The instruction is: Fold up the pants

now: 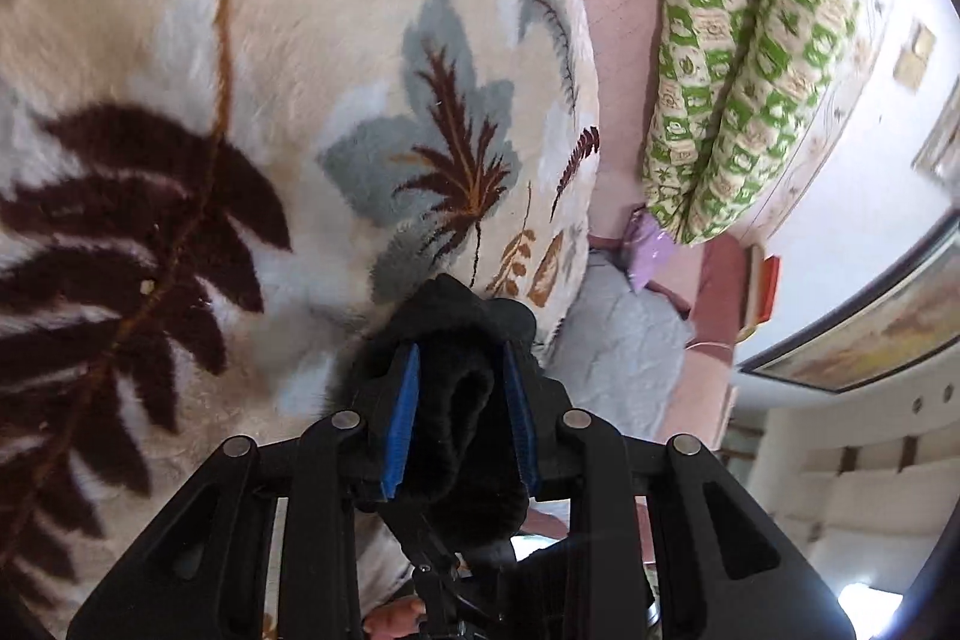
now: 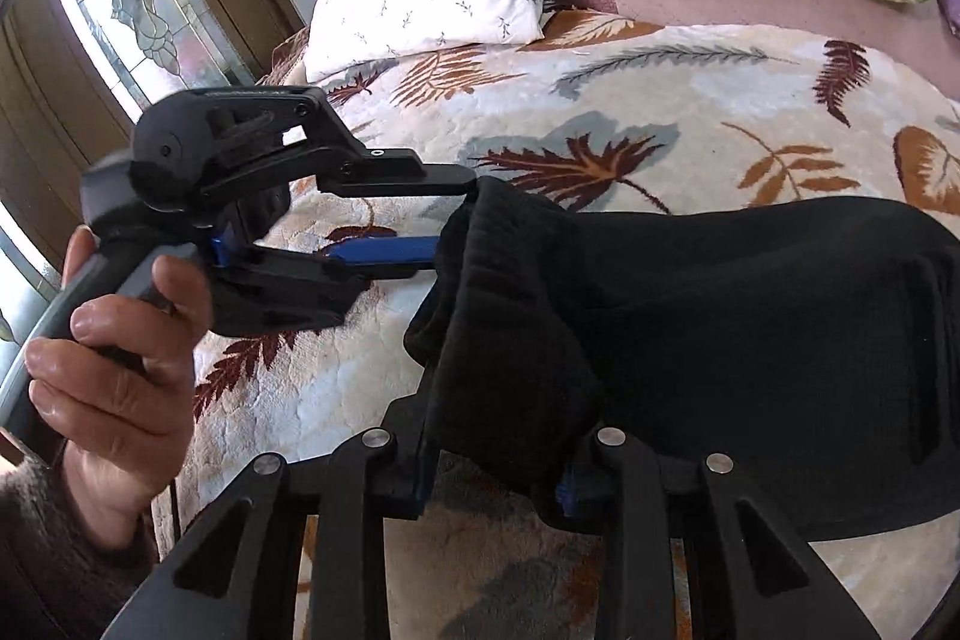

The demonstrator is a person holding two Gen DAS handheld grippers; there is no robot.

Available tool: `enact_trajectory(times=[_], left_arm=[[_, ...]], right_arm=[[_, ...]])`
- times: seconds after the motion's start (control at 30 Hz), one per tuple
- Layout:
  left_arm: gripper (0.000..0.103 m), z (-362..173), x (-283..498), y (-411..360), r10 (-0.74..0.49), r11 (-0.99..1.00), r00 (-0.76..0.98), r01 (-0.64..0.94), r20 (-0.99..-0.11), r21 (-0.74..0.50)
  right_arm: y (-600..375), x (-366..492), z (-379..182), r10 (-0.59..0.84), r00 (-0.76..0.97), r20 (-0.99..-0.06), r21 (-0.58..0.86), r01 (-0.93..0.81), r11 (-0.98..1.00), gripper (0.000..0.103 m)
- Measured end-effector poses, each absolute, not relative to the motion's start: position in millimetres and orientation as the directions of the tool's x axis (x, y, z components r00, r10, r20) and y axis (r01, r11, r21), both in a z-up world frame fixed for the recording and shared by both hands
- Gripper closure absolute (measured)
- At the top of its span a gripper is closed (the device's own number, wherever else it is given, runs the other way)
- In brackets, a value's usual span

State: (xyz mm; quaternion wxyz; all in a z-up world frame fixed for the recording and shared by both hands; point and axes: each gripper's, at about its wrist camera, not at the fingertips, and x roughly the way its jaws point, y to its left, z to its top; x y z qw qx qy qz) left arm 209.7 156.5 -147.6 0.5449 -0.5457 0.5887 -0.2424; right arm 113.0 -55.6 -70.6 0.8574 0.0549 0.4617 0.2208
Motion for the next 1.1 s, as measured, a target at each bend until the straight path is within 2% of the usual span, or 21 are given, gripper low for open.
enact_trajectory(times=[0.1,0.2,0.27,0.43,0.53,0.73,0.83,0.9,1.0,1.1], left_arm=[[0.078,-139,209,160,-0.88,0.361,0.18,-0.35,-0.44,-0.864],[0.078,-115,206,178,-0.787,0.493,0.252,-0.293,-0.563,-0.819],[0.066,-110,208,182,-0.748,0.545,0.256,-0.288,-0.612,-0.788],[0.062,-126,216,160,-0.781,0.541,0.178,-0.287,-0.599,-0.79],[0.053,-134,218,155,-0.854,0.442,0.145,-0.307,-0.5,-0.843],[0.052,-138,214,148,-0.919,0.328,0.104,-0.33,-0.38,-0.885],[0.05,-130,215,147,-0.914,0.347,0.098,-0.312,-0.393,-0.884],[0.05,-123,216,144,-0.904,0.376,0.089,-0.294,-0.417,-0.879],[0.05,-117,217,138,-0.881,0.428,0.086,-0.273,-0.465,-0.861],[0.048,-117,217,135,-0.863,0.463,0.08,-0.271,-0.499,-0.844]], right_arm=[[-57,112,-70,0.435,0.475,-0.765,0.303,-0.331,0.894,0.073],[-57,109,-65,0.442,0.487,-0.753,0.296,-0.35,0.889,0.073],[-59,108,-61,0.456,0.494,-0.741,0.308,-0.353,0.883,0.074],[-68,105,-54,0.489,0.497,-0.717,0.351,-0.349,0.869,0.074],[-67,103,-53,0.483,0.493,-0.724,0.336,-0.359,0.871,0.074],[-65,105,-57,0.49,0.469,-0.735,0.332,-0.382,0.863,0.071],[-61,102,-60,0.484,0.461,-0.744,0.31,-0.404,0.861,0.067],[-54,100,-59,0.475,0.466,-0.746,0.284,-0.422,0.861,0.053],[-37,97,-60,0.438,0.477,-0.762,0.216,-0.451,0.866,0.037],[-12,96,-65,0.346,0.503,-0.792,0.086,-0.469,0.879,0.037]])
